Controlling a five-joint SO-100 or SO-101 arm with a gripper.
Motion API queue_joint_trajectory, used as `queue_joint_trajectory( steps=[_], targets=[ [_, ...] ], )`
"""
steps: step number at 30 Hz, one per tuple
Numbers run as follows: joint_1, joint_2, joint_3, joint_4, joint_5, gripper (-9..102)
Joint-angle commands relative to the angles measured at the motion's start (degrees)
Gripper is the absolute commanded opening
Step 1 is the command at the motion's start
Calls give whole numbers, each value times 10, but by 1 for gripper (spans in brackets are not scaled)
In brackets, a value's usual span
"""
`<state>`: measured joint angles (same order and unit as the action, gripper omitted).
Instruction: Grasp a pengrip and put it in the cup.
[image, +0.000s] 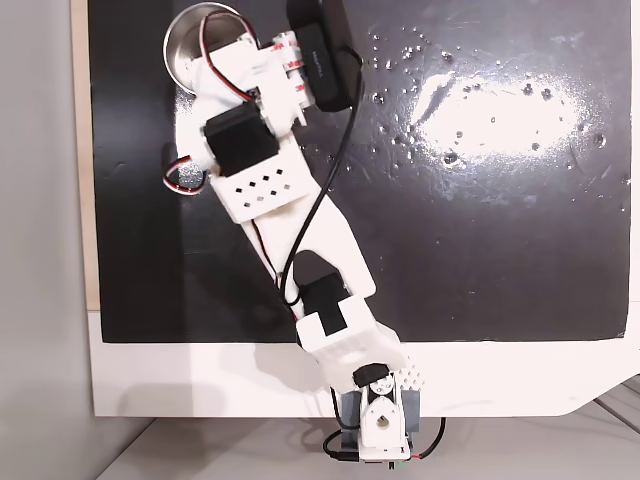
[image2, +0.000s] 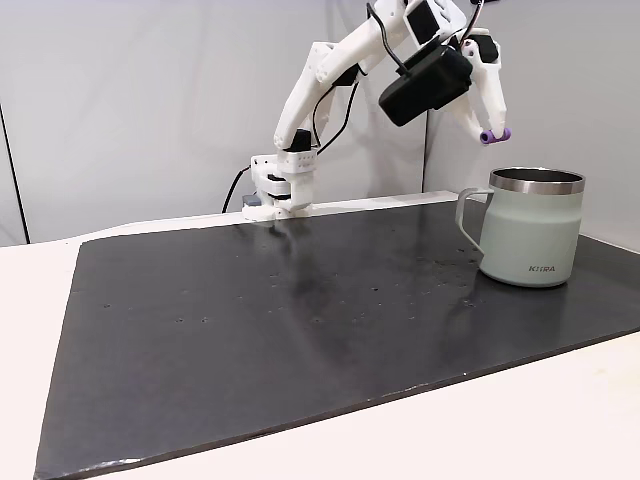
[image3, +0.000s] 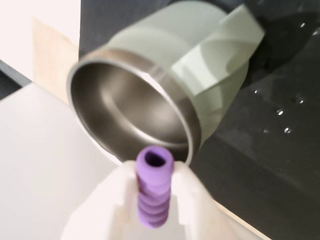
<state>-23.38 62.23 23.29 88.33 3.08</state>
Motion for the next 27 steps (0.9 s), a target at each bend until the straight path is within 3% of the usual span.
queue_joint_trajectory(
  steps=[1, 17, 23, 27],
  targets=[
    [-12, -14, -65, -21, -4, 0],
    [-19, -98, -146, -42, -11, 4],
    [-13, -98, -149, -38, -2, 18],
    [-9, -97, -149, -33, 2, 19]
  ],
)
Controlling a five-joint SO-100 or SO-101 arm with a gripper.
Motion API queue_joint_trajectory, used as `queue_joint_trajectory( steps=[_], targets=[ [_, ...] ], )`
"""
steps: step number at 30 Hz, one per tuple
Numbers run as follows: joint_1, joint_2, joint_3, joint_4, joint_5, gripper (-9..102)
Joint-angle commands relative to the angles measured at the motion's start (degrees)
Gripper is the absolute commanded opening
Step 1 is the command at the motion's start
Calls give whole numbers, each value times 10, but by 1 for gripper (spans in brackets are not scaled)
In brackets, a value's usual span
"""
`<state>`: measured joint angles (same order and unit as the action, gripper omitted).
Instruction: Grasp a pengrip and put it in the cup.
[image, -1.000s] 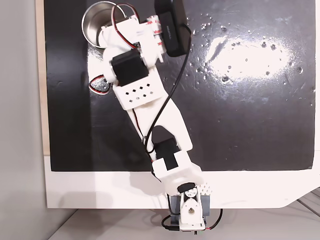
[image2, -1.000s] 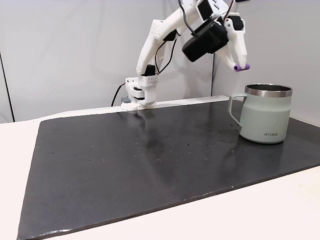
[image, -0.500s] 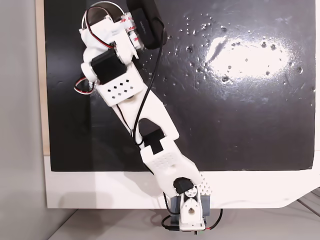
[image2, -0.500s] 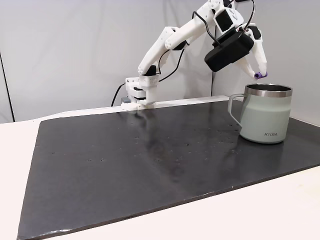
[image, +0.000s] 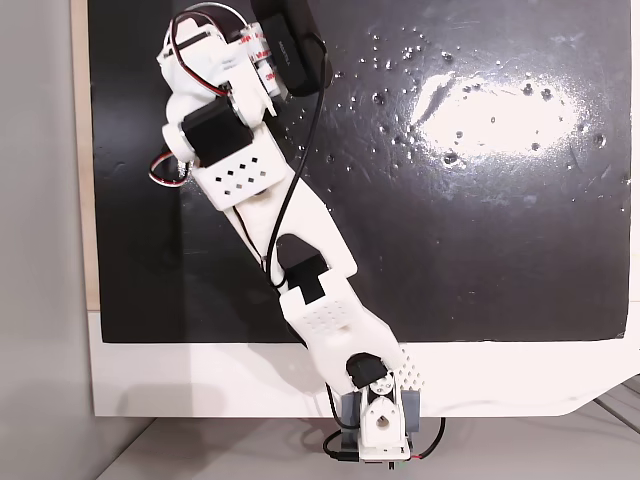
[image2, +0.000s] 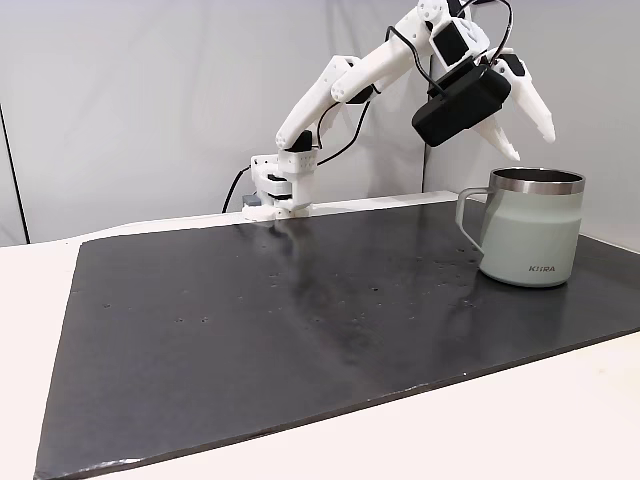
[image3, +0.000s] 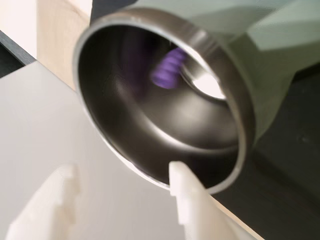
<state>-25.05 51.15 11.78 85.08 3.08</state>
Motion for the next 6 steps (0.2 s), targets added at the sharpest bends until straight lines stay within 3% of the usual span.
queue_joint_trajectory(
  steps=[1, 6],
  targets=[
    [8, 14, -34, 1, 2, 19],
    [8, 16, -34, 3, 0, 19]
  ],
)
